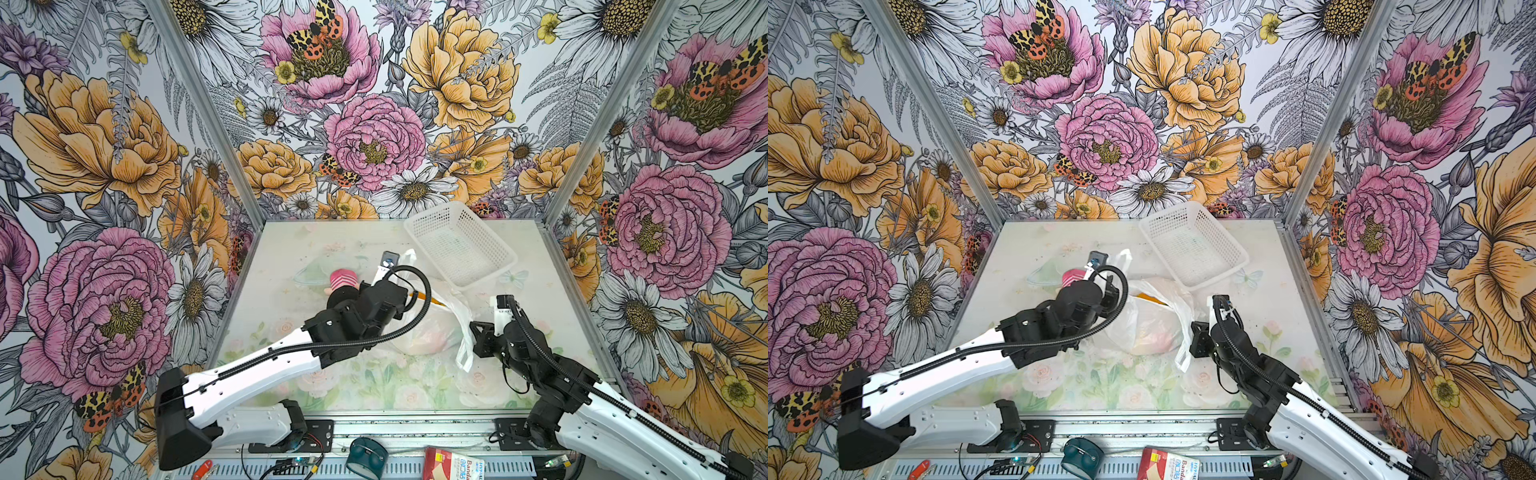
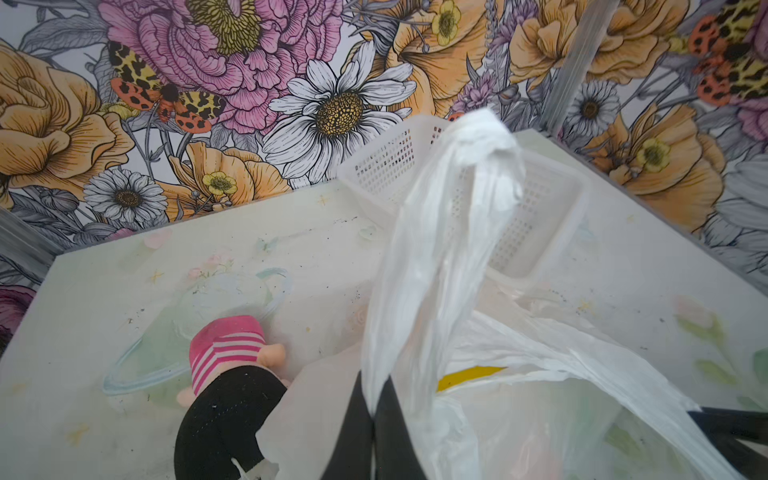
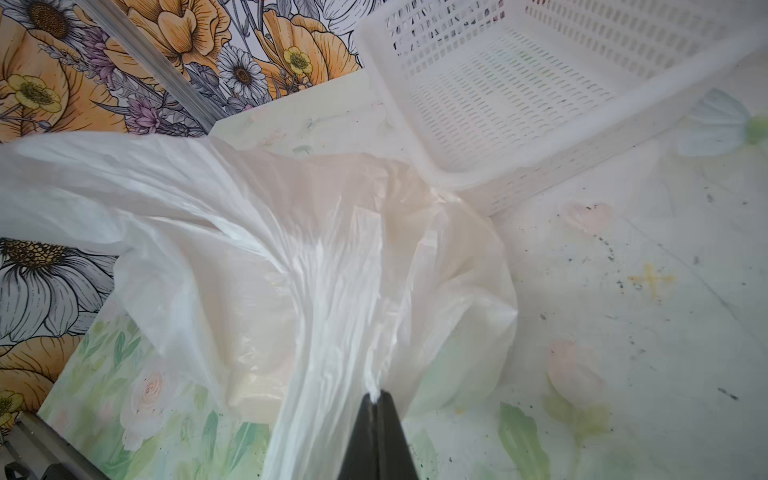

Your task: Untie the knot of the plastic bag and take out the fruit

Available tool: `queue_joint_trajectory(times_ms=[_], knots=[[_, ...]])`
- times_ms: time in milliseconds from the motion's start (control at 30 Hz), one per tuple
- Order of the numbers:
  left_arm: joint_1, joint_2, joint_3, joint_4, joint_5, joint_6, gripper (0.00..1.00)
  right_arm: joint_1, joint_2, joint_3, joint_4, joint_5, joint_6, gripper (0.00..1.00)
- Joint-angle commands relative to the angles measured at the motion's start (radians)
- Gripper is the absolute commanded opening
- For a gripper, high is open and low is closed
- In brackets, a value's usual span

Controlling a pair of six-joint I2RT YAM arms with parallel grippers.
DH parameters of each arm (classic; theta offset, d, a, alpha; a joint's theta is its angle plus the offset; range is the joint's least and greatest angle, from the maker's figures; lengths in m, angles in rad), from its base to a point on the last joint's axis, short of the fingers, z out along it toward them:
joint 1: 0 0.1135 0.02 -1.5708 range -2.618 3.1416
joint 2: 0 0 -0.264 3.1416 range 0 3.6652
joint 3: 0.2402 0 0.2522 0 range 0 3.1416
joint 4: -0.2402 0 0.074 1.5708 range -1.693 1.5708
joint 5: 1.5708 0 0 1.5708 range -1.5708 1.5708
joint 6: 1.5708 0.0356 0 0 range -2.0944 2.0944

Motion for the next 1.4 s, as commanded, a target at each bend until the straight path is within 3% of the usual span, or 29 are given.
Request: queue_joint_trajectory(times_ms=[0, 33, 67, 133, 200, 267, 333, 400, 600, 867, 967, 1033, 1067, 1133, 1233, 1300, 1367], knots=[[0.047, -0.073, -0.042, -0.089, 0.112, -0.100, 0.00, -0.014, -0.015, 0.084, -0.035, -0.008, -0.021, 0.00], [0.058, -0.097, -0.052, -0.096, 0.115, -0.106, 0.00, -0.016, -0.021, 0.103, -0.044, -0.015, -0.038, 0.03], [0.072, -0.116, -0.057, -0.108, 0.121, -0.111, 0.00, -0.016, -0.027, 0.127, -0.058, -0.025, -0.057, 0.13], [0.106, -0.139, -0.055, -0.134, 0.152, -0.122, 0.00, -0.016, -0.043, 0.175, -0.093, -0.055, -0.100, 0.48], [0.140, -0.154, -0.050, -0.150, 0.201, -0.126, 0.00, -0.016, -0.061, 0.210, -0.125, -0.107, -0.131, 0.72], [0.162, -0.160, -0.044, -0.159, 0.240, -0.128, 0.00, -0.009, -0.057, 0.238, -0.152, -0.176, -0.146, 0.82], [0.167, -0.160, -0.035, -0.161, 0.269, -0.128, 0.00, 0.027, -0.029, 0.256, -0.174, -0.201, -0.145, 0.99], [0.168, -0.157, -0.028, -0.161, 0.283, -0.127, 0.00, 0.106, -0.002, 0.257, -0.174, -0.173, -0.143, 1.00], [0.180, -0.155, -0.015, -0.161, 0.294, -0.134, 0.00, 0.309, 0.080, 0.271, -0.169, 0.035, -0.117, 0.99], [0.187, -0.154, 0.005, -0.169, 0.292, -0.133, 0.00, 0.505, 0.393, 0.280, -0.105, 0.228, -0.005, 0.99], [0.189, -0.148, 0.009, -0.169, 0.295, -0.131, 0.00, 0.535, 0.474, 0.274, -0.105, 0.282, 0.043, 0.94], [0.189, -0.145, 0.011, -0.170, 0.295, -0.131, 0.00, 0.528, 0.495, 0.261, -0.106, 0.323, 0.068, 0.83], [0.190, -0.145, 0.011, -0.169, 0.297, -0.132, 0.00, 0.517, 0.493, 0.254, -0.107, 0.331, 0.075, 0.72], [0.191, -0.149, 0.008, -0.169, 0.297, -0.133, 0.00, 0.486, 0.456, 0.240, -0.109, 0.333, 0.084, 0.41], [0.191, -0.157, 0.004, -0.175, 0.294, -0.131, 0.00, 0.444, 0.363, 0.237, -0.123, 0.318, 0.059, 0.12], [0.193, -0.160, 0.005, -0.181, 0.289, -0.130, 0.00, 0.406, 0.297, 0.255, -0.155, 0.290, 0.033, 0.00], [0.195, -0.163, 0.008, -0.183, 0.289, -0.128, 0.00, 0.348, 0.226, 0.277, -0.175, 0.230, -0.001, 0.00]])
